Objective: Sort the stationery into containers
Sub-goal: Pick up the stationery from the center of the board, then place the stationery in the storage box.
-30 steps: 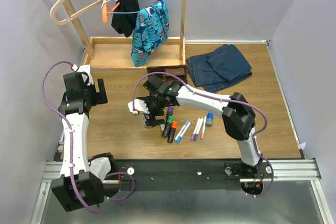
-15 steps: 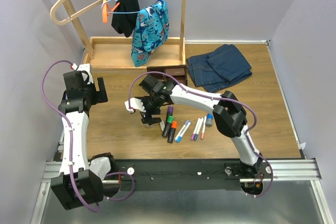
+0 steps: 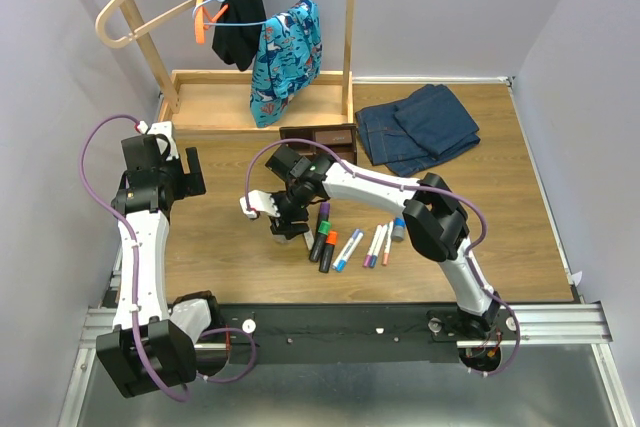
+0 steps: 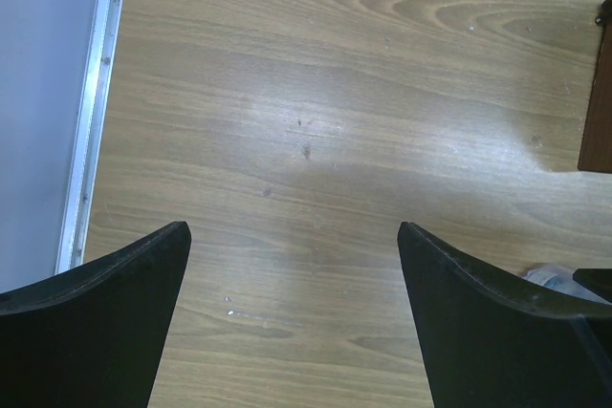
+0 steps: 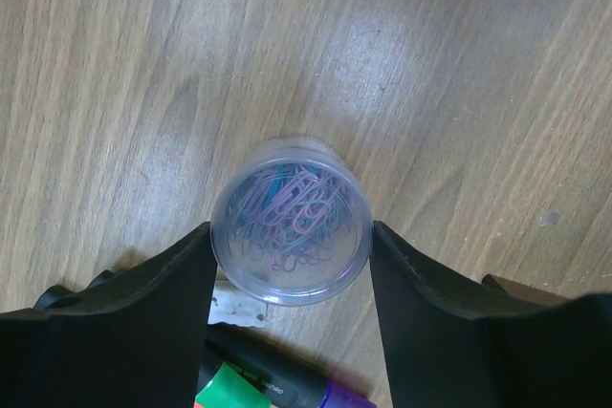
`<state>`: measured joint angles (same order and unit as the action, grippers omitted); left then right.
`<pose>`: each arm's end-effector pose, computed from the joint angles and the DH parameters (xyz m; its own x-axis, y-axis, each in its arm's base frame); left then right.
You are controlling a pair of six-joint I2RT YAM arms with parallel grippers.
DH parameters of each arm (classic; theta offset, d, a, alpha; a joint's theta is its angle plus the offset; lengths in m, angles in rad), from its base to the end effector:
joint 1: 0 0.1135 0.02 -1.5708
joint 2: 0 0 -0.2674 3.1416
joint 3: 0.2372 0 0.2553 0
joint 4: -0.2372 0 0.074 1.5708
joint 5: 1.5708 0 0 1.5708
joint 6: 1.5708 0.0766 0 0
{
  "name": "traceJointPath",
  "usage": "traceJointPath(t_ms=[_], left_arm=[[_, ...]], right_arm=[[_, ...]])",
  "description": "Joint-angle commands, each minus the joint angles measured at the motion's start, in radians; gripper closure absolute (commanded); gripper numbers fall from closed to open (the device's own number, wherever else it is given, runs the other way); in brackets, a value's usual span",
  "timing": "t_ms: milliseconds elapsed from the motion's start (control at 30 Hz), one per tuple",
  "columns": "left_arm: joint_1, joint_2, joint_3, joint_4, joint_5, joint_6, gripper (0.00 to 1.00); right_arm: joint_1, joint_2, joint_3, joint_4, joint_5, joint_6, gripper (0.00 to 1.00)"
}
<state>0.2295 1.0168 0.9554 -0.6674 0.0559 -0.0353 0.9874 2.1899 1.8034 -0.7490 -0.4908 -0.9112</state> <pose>0.2375 0.0511 0.2853 -0.6415 -0.1860 -0.7442 -0.2093 0.9758 -0.0635 0.2383 0.4266 0.1649 0.3621 -0.7166 -0.5961 -0.9129 -0.4019 -0.0713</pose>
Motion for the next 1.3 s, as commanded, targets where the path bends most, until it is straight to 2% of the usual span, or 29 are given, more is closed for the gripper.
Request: traceJointPath(t_ms=[0,233,500,733,900,1067,1267], left_arm=[[-0.002,0.000,0.005,0.023,0.001,-0.014,0.01],[-0.002,-0.006,0.002,0.019,0.042,0.001,0.01],[-0.010,0.009,-0.001,0.025,0.114,0.009,0.01],[-0.010,0.045,0.029,0.037,0.150,0.017,0.01],[-0.012,0.078,0.059,0.043,0.163,0.014,0.01],[-0.010,0.111,0.080,0.051,0.174,0.009,0.01],[-0.012,0.154,0.097,0.058,0.180,0.002,0.01]], right_arm=[[0.005,0.004,0.014,0.000,0.003,0.023,0.37],[0.004,-0.062,0.022,0.010,0.034,0.092,0.43],[0.002,-0.258,-0.022,0.010,0.118,0.198,0.44],[-0.072,-0.357,-0.016,-0.033,0.179,0.279,0.45],[-0.188,-0.357,0.036,-0.053,0.231,0.287,0.46],[-0.289,-0.288,0.137,-0.111,0.227,0.281,0.47],[-0.320,-0.251,0.166,-0.107,0.247,0.239,0.48]])
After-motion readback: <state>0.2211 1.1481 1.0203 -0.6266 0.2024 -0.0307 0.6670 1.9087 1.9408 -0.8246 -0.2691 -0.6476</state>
